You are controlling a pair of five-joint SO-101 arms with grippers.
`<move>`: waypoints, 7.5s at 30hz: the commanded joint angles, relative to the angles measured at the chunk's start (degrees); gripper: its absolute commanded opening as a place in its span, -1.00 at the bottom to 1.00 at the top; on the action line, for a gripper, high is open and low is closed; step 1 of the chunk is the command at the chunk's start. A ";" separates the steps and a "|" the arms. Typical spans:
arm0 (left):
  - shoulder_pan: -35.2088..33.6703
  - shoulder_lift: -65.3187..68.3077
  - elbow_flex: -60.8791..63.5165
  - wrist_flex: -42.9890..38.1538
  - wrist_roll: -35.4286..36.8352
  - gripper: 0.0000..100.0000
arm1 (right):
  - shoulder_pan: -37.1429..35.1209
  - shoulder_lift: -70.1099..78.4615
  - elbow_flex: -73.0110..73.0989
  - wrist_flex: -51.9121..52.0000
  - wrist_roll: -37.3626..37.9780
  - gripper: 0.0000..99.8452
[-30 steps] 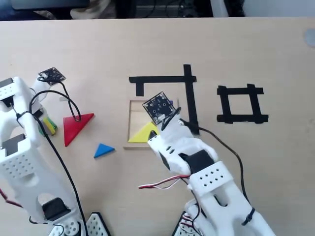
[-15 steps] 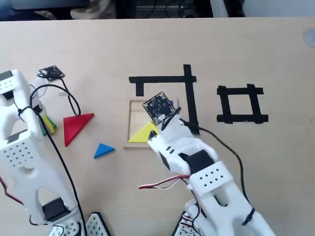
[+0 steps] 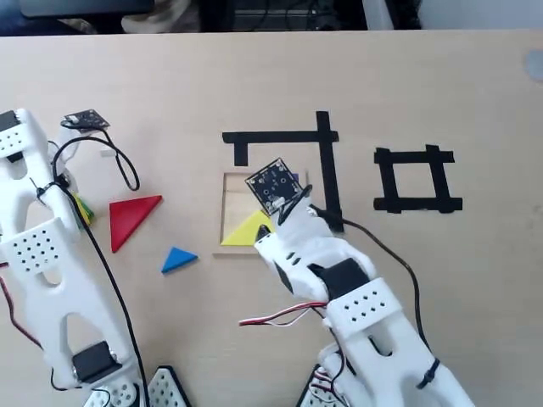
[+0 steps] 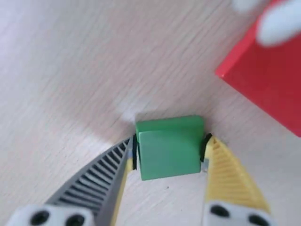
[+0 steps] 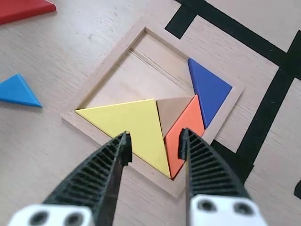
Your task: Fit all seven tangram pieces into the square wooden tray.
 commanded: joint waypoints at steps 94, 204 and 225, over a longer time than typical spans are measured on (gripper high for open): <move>-1.10 -22.77 21.05 -19.25 25.76 -0.94 | 4.13 -0.92 -1.01 -1.23 -0.70 -0.64; 5.14 -84.84 97.45 -33.93 27.69 -0.94 | 4.13 -1.01 -1.63 -0.79 -0.53 -0.64; 19.56 -71.91 102.02 -43.69 42.64 -0.94 | 4.31 -1.01 -1.54 -0.79 -0.53 -0.64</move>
